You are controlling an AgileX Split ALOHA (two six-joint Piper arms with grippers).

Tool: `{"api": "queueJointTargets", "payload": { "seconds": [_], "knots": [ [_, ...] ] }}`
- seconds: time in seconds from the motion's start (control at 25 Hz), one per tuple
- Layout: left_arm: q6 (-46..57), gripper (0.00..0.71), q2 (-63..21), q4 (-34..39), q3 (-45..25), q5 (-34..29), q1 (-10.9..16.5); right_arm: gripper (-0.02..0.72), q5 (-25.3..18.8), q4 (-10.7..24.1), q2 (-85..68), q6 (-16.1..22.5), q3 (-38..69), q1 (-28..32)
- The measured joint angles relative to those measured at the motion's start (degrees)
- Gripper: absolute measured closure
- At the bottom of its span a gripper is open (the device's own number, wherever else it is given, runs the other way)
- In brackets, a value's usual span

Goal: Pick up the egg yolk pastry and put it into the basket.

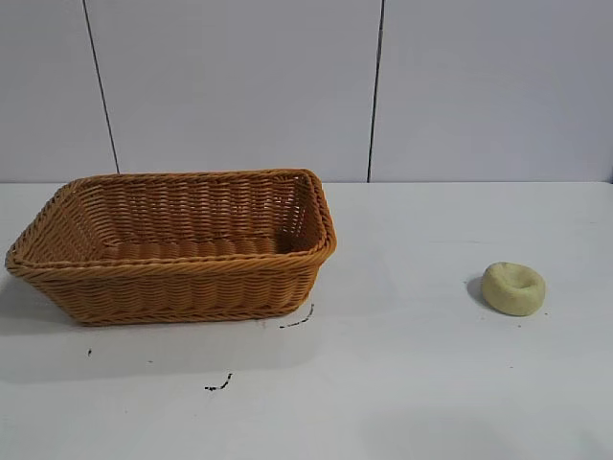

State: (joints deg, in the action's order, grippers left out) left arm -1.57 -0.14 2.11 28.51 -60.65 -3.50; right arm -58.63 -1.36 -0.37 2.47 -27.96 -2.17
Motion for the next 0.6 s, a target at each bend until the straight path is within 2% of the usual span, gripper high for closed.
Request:
{"api": "queueJointTargets", "payload": {
  "seconds": [0.4, 0.6],
  "knots": [
    [0.00, 0.017, 0.00, 0.00, 0.00, 0.00, 0.00, 0.008, -0.07, 0.00, 0.25, 0.00, 0.00, 0.00],
    [0.00, 0.017, 0.00, 0.00, 0.00, 0.00, 0.00, 0.008, -1.20, 0.00, 10.31, 0.00, -4.11, 0.00]
  ]
}}
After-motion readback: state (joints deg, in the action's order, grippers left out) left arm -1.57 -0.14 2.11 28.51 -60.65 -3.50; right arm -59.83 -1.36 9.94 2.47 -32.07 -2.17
